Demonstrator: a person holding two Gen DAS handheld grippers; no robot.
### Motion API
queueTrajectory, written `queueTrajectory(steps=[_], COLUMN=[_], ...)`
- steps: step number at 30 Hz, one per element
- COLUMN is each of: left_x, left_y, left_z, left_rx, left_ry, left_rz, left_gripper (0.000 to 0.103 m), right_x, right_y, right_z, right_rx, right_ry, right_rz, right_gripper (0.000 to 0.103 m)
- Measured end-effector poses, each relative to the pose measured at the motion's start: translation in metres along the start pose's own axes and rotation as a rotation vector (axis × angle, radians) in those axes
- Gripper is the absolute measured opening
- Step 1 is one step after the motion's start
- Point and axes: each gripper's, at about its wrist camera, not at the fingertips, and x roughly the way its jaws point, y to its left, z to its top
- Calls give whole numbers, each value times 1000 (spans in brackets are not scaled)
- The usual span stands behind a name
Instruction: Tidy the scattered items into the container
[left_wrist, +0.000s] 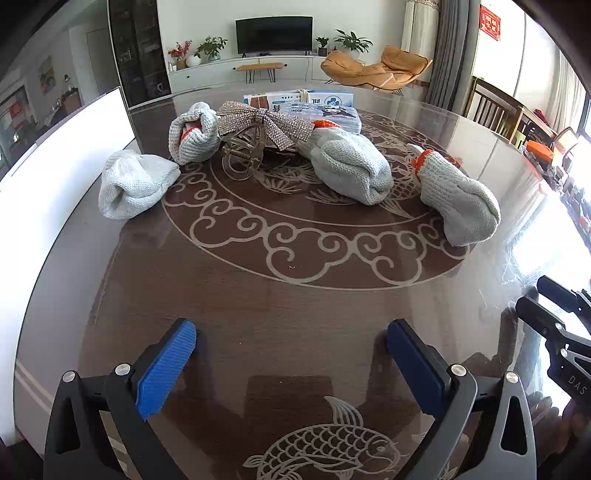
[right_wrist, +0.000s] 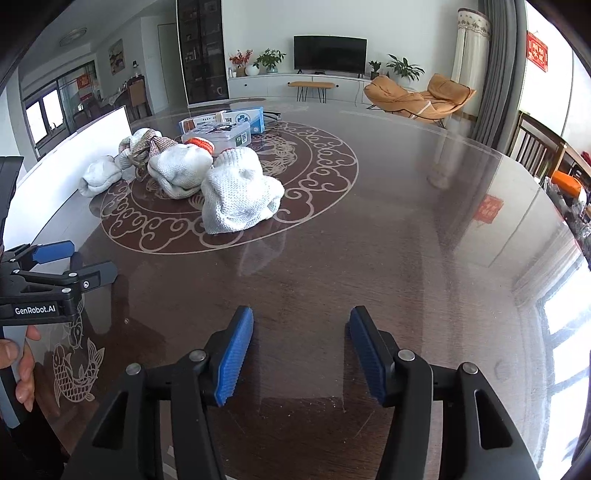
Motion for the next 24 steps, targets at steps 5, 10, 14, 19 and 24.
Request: queueTrajectory(steps=[5,10,14,19,24], left_x=[0,-2,-4,-4,-4], left_y=[0,1,1,1,1], left_z=[0,-1,-5,-5,-5], left_rx=[0,0,0,-1,0], left_ry=[-1,-5,-10,-10,-10], left_rz=[1,-1,0,0,0], left_gripper=[103,103,103,103,103], right_x=[0,0,0,0,0], right_y=[0,0,0,0,0], right_z=[0,0,0,0,0], right_rx=[-2,-1,-1,-2,-1], right_ry=[0,0,0,0,-1], right_rz=[-2,-2,-2,-2,-2], right_gripper=[56,57,57,57,57])
